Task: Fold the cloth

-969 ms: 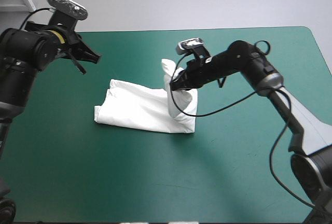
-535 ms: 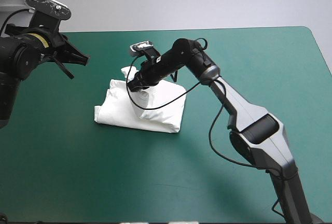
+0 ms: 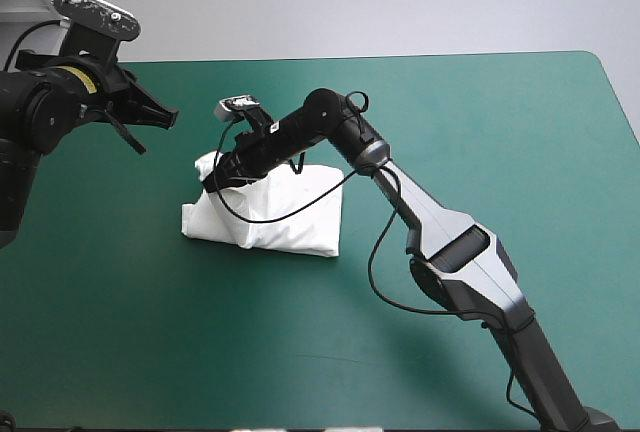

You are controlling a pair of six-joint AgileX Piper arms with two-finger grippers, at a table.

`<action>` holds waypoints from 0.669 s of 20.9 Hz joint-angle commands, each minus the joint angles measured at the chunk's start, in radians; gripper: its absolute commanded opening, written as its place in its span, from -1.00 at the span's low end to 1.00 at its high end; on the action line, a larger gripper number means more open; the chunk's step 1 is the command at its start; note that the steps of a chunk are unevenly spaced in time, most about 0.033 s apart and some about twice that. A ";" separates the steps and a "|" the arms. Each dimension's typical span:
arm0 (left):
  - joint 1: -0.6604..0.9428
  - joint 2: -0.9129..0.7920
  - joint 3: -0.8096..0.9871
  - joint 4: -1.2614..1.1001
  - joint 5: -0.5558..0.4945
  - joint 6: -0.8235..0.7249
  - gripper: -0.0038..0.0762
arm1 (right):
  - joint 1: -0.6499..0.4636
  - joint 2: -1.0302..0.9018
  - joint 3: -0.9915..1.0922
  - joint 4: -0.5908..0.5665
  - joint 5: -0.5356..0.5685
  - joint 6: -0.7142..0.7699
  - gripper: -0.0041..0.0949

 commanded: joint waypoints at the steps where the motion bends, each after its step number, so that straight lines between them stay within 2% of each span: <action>1: 0.000 -0.026 -0.023 -0.003 -0.050 -0.019 -0.86 | 0.002 -0.076 -0.037 0.116 -0.017 -0.036 0.33; 2: 0.000 -0.026 -0.023 -0.003 -0.043 -0.018 -0.86 | 0.002 -0.076 -0.037 0.094 -0.004 -0.030 0.55; 3: 0.000 -0.026 -0.023 -0.003 -0.038 -0.018 -0.86 | 0.002 -0.078 -0.037 0.070 -0.004 -0.001 0.52; 4: 0.000 -0.026 -0.023 -0.003 -0.030 -0.018 -0.86 | -0.003 -0.080 -0.037 0.045 -0.004 0.018 0.38; 5: 0.000 -0.026 -0.023 -0.003 -0.023 -0.015 -0.86 | -0.011 -0.096 -0.037 -0.017 -0.003 0.043 0.15; 6: 0.000 -0.026 -0.023 0.000 -0.020 -0.014 -0.86 | -0.017 -0.108 -0.037 -0.059 -0.003 0.060 0.06; 7: 0.000 -0.028 -0.023 0.003 -0.020 -0.014 -0.86 | -0.027 -0.133 -0.035 -0.151 0.000 0.084 -0.04; 9: 0.000 -0.028 -0.023 0.006 -0.020 -0.014 -0.85 | -0.043 -0.217 -0.006 -0.366 0.000 0.143 -0.06; 13: 0.000 -0.028 -0.023 0.006 -0.027 -0.014 -0.86 | -0.081 -0.400 0.236 -0.407 -0.002 0.146 -0.06; 14: 0.000 -0.028 -0.023 0.006 -0.029 -0.015 -0.86 | -0.098 -0.471 0.358 -0.412 -0.004 0.130 -0.06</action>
